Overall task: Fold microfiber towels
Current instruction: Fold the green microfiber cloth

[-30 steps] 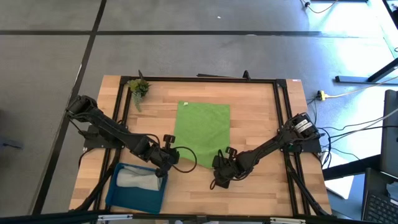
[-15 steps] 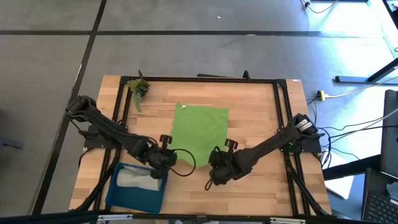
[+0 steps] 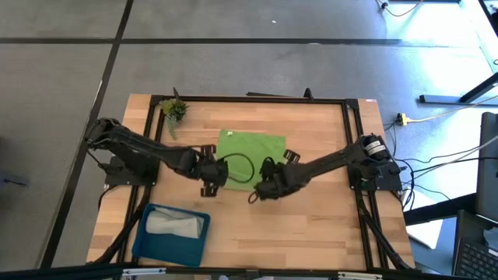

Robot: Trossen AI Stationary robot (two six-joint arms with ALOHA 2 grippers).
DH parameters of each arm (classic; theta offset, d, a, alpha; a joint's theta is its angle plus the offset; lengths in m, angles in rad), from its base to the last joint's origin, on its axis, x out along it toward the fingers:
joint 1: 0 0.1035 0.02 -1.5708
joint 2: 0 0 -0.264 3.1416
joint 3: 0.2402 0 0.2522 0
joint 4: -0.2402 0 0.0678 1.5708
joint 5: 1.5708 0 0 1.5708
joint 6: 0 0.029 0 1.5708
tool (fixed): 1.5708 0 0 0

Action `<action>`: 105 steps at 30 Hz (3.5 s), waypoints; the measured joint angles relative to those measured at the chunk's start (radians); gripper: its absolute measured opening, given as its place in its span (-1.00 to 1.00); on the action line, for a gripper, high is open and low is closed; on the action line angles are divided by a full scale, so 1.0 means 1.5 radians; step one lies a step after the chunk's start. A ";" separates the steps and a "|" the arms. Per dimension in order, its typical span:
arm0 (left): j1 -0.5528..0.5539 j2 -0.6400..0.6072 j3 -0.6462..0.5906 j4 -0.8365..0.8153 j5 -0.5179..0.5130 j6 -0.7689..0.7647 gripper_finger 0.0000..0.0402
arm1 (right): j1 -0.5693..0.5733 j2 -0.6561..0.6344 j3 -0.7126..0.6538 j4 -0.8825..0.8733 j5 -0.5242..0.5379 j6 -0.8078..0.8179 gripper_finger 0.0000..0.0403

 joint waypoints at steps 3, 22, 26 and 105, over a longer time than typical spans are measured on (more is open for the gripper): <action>0.041 0.000 -0.002 0.004 -0.027 0.016 -1.00 | -0.030 0.000 -0.022 0.006 0.013 -0.019 -0.99; 0.217 0.099 -0.004 0.080 -0.080 0.106 -1.00 | -0.176 -0.001 -0.088 0.128 0.033 -0.193 -0.99; 0.235 0.107 -0.003 0.096 -0.081 0.106 -1.00 | -0.191 -0.001 -0.092 0.132 0.032 -0.198 -0.99; 0.110 0.110 -0.144 0.233 0.122 0.061 -0.52 | -0.206 0.000 -0.200 0.286 -0.061 -0.146 0.10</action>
